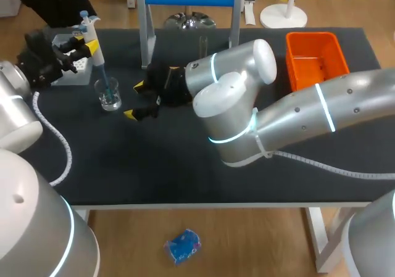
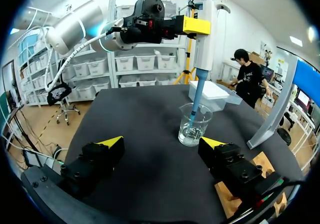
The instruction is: Invert the test tube, pick up the pipette, mount the tip to pipette, aspirate from beaker and dispense into the tube, eject the tip, return the pipette, and cap with the stopper.
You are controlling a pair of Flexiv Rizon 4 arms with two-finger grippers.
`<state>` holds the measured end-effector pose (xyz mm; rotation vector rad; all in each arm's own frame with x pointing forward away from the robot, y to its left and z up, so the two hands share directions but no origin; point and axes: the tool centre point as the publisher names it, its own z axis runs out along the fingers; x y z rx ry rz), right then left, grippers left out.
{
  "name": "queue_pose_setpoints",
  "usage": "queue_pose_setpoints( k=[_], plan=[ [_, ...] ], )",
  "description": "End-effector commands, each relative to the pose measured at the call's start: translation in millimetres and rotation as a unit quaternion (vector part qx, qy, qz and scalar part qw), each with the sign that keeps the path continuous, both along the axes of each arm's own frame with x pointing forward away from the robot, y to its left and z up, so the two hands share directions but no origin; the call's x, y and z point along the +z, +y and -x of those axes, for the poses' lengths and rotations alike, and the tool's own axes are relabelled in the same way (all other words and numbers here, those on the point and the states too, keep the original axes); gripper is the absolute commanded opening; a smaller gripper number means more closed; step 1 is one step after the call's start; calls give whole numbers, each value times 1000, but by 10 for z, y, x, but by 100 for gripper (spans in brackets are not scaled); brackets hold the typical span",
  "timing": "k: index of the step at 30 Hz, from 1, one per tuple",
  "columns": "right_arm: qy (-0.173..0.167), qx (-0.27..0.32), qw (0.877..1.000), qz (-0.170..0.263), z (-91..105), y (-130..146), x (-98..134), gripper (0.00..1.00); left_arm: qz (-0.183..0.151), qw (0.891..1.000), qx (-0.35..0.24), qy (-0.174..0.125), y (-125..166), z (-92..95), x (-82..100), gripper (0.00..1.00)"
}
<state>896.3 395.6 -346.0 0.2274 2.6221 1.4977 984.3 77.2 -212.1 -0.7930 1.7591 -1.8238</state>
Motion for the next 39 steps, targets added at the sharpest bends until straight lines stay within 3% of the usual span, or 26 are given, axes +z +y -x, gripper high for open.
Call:
queue_pose_setpoints(
  k=[1,6,10,22,29,39],
  plan=[
    [-1,-1,1000,-2,3,7,-17,100,1,1000,1,-1,-4,-3,-3,0],
    [-1,-1,1000,-2,3,7,-17,100,1,1000,1,-1,-4,-3,-3,0],
    [0,30,999,-11,49,-40,127,100,1,1000,1,-1,-4,-3,-3,0],
    [-23,79,997,-3,239,-350,804,100,1,1000,1,-1,-4,-3,-3,0],
    [-16,125,992,-6,222,-536,1186,100,1,1000,1,-1,-4,-3,-3,0],
    [13,203,977,-64,65,-675,1589,100,1,1000,1,-1,-4,-3,-3,0]
  ],
)
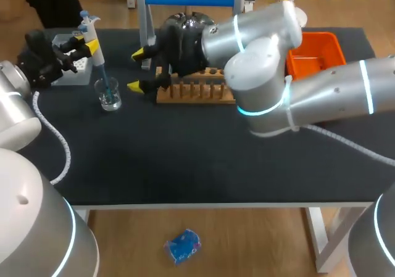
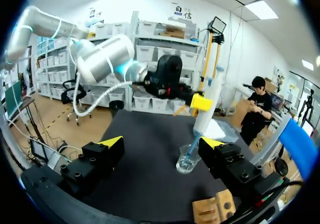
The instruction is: Invert the test tube, pick up the pipette, mount the tip to pipette, aspirate from beaker and dispense into the tube, eject the tip, return the pipette, and cap with the stopper.
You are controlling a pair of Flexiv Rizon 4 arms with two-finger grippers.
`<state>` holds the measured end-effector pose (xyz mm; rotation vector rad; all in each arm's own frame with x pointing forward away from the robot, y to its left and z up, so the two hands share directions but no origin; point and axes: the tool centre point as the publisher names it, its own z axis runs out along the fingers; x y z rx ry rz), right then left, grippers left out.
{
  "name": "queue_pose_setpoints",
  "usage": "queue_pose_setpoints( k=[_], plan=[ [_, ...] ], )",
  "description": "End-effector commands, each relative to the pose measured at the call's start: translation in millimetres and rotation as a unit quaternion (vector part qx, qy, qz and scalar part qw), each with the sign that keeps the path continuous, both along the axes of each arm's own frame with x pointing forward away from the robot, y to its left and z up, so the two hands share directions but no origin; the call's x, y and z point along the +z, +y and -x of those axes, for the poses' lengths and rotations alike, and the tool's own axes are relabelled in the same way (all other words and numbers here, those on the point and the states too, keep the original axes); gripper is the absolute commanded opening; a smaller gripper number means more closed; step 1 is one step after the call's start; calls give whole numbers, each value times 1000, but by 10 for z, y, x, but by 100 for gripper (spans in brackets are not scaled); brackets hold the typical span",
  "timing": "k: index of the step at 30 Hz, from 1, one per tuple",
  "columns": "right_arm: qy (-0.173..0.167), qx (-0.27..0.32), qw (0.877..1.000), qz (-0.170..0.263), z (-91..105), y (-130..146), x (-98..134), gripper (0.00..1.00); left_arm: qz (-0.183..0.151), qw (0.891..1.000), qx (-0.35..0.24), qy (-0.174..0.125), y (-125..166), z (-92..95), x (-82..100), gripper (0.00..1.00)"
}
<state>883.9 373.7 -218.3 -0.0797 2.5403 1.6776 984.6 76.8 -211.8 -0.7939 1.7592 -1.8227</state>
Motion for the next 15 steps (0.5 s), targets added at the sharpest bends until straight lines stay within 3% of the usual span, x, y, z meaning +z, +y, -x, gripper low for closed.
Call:
queue_pose_setpoints(
  k=[1,10,15],
  plan=[
    [54,121,991,12,-86,-470,350,100,1,1000,0,-1,0,0,-6,0],
    [62,158,984,56,-405,-523,546,100,1,1000,0,-1,0,0,-6,0],
    [62,165,983,59,-568,-513,655,100,1,1000,0,-1,0,0,-6,0]
  ],
)
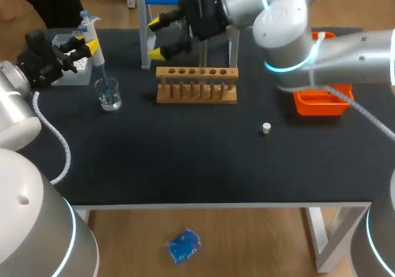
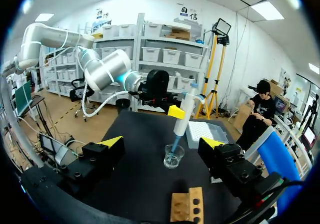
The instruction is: Invert the test tube, pick up the pipette, mount the tip to pipette, aspirate from beaker and dispense into the tube, eject the tip, return the pipette, and cap with the stopper.
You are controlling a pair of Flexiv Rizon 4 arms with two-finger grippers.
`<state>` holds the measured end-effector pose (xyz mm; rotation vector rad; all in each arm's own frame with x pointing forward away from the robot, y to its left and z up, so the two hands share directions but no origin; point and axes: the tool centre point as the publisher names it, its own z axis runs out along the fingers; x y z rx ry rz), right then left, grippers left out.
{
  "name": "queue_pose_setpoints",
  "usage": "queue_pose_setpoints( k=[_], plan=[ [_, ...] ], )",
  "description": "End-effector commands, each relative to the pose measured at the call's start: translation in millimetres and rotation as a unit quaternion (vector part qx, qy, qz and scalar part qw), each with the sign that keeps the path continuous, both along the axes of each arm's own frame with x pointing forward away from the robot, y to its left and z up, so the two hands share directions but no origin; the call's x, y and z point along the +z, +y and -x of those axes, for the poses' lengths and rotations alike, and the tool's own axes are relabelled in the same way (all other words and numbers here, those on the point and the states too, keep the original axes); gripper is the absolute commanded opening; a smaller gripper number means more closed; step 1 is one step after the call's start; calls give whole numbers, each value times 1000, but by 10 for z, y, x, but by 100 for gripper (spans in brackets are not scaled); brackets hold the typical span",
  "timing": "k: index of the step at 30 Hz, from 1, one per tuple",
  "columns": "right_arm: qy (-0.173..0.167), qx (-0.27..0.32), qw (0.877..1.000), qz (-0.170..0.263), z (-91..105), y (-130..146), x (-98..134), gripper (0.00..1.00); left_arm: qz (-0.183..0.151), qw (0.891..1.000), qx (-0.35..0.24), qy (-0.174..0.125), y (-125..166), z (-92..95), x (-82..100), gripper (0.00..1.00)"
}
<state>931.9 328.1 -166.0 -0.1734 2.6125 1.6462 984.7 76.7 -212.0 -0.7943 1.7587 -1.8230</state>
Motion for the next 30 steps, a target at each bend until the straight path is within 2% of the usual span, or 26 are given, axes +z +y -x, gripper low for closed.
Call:
queue_pose_setpoints(
  k=[1,9,15,17,19,30],
  plan=[
    [61,131,989,38,-110,-43,156,100,1,1000,0,-1,1,1,-5,0],
    [76,150,985,48,-191,145,341,100,1,1000,0,-1,1,1,-5,0],
    [76,149,984,52,-170,344,466,100,1,1000,0,-1,1,1,-5,0],
    [63,137,987,57,-159,394,501,100,1,1000,0,-1,1,1,-5,0],
    [45,112,990,67,-166,393,526,100,1,1000,0,-1,1,1,-5,0],
    [45,112,990,67,-166,393,526,100,1,1000,0,-1,1,1,-5,0]
  ],
)
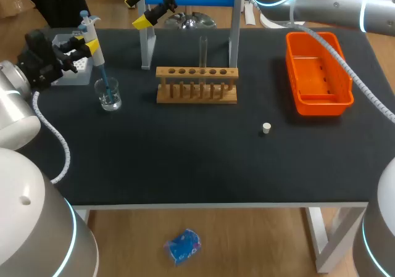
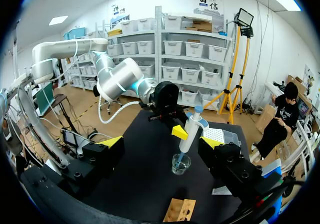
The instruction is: Invert the test tube, pick up the pipette, mount the tip to pipette, aspirate from beaker and dispense into the tube, eject the tip, return the pipette, and cap with the stopper.
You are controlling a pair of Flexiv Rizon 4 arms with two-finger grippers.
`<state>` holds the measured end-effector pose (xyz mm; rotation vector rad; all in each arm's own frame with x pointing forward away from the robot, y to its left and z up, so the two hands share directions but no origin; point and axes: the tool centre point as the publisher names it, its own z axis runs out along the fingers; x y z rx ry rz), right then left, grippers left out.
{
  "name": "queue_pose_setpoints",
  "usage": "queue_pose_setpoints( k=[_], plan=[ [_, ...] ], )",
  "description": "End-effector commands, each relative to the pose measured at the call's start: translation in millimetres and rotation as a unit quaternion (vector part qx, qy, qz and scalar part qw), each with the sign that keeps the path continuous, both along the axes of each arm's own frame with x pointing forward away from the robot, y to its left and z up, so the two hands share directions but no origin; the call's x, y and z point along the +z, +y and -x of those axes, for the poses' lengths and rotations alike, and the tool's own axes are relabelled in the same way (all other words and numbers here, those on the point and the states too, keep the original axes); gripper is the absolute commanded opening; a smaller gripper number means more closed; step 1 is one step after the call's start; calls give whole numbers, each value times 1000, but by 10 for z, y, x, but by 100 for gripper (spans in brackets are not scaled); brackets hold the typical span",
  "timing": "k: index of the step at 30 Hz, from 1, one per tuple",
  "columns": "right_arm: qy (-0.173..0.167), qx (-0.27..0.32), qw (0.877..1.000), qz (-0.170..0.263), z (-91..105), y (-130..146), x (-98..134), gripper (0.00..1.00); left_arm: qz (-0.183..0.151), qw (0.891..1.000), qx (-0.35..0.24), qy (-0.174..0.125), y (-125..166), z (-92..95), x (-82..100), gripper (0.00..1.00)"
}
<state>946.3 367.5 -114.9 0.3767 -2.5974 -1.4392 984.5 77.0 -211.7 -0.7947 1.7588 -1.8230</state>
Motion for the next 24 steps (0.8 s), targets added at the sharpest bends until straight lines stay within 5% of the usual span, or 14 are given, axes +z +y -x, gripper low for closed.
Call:
queue_pose_setpoints(
  k=[1,7,8,10,24],
  plan=[
    [1,3,1000,5,-21,0,15,100,1,1000,0,-2,-2,-1,-7,0],
    [10,-1,1000,17,-11,50,-74,100,1,1000,0,-2,-2,-1,-7,0],
    [9,-2,1000,13,-22,75,-70,45,1,1000,0,-2,-2,-1,-7,0],
    [7,-6,1000,12,-50,139,-57,4,1,1000,0,-2,-2,-1,-7,0],
    [14,-7,1000,10,-174,612,-18,0,1,1000,0,-2,-2,-1,-7,0]
  ],
)
